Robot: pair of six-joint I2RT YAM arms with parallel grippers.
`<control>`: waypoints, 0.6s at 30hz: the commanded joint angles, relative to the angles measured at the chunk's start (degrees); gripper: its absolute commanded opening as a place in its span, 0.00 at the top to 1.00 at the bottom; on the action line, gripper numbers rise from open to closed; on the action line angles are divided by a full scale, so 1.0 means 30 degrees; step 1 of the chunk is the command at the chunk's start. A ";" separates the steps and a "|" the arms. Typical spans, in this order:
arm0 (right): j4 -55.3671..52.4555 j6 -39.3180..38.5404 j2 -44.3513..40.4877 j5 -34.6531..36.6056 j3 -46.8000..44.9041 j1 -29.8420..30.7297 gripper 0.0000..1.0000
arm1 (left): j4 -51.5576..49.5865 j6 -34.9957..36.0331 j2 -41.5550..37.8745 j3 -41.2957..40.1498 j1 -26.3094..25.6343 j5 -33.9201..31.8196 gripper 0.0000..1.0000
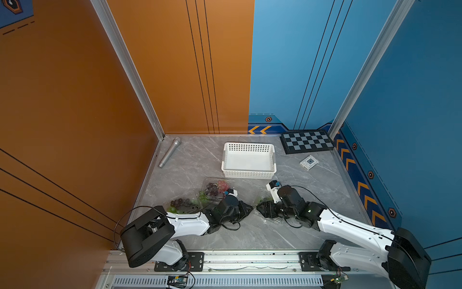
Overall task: Pack grapes into containers
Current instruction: Close the packing box at the center of the board.
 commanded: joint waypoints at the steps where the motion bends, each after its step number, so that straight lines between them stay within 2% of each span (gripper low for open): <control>1: -0.1182 0.0013 0.0070 0.0401 -0.0277 0.0071 0.33 | -0.0267 -0.0467 0.0269 -0.0313 -0.0423 -0.0704 0.80; 10: -0.1160 -0.0006 0.0018 0.0408 -0.0334 0.0047 0.33 | 0.0323 -0.1687 0.0755 -0.0758 -0.1214 -0.2074 0.86; 18: -0.1182 -0.0006 -0.0132 0.0393 -0.0451 0.0041 0.33 | 0.0509 -0.1858 0.1011 -0.0797 -0.1664 -0.2531 0.88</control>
